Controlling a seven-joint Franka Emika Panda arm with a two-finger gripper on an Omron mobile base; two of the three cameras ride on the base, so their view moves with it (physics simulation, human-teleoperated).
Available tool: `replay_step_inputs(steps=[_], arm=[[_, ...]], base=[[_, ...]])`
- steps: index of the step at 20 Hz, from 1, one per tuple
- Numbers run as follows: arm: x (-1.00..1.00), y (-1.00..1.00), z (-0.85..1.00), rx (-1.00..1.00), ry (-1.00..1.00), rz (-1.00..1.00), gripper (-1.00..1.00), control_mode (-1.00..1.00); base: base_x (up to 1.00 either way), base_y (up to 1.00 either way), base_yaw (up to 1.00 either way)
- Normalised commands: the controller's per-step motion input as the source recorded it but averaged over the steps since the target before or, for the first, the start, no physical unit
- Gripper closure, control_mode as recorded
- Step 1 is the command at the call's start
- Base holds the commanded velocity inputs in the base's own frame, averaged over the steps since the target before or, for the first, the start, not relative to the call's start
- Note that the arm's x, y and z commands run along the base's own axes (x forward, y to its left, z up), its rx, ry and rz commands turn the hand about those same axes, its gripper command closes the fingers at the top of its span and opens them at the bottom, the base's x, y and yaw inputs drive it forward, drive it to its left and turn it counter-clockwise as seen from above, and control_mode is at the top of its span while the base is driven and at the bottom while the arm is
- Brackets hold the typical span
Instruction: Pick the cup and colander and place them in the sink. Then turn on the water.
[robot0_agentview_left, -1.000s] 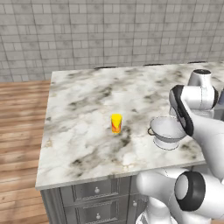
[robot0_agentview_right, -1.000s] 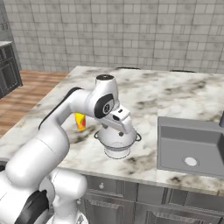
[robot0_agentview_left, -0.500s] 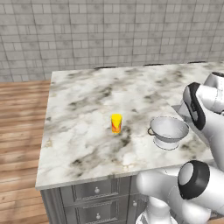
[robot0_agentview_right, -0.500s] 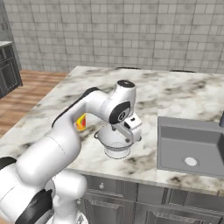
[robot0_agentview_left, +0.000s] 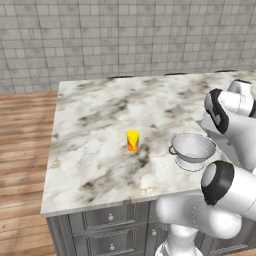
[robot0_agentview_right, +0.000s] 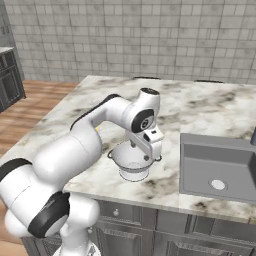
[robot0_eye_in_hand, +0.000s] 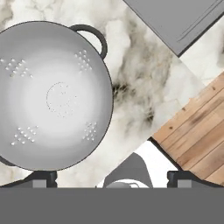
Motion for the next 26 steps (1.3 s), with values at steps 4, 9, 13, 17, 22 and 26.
replay_step_inputs(steps=[4,9,13,17,22,26], arm=[[0.23,0.00,-0.46,0.00,-0.02,-0.03,-1.00,-1.00],[0.28,0.00,-0.42,0.00,-0.01,-0.04,-1.00,-1.00],[0.29,0.02,-0.45,0.00,0.00,-0.06,-1.00,-1.00],[0.06,0.01,-0.25,0.00,0.02,-0.06,-1.00,-1.00],[-0.07,0.00,-0.10,0.00,0.02,-0.06,-1.00,-1.00],[-0.04,0.00,-0.14,0.00,0.00,-0.06,-1.00,-1.00]], base=[[0.00,0.00,0.00],[0.00,0.00,0.00],[0.00,0.00,0.00],[0.00,0.00,0.00],[0.00,0.00,0.00],[0.00,0.00,0.00]])
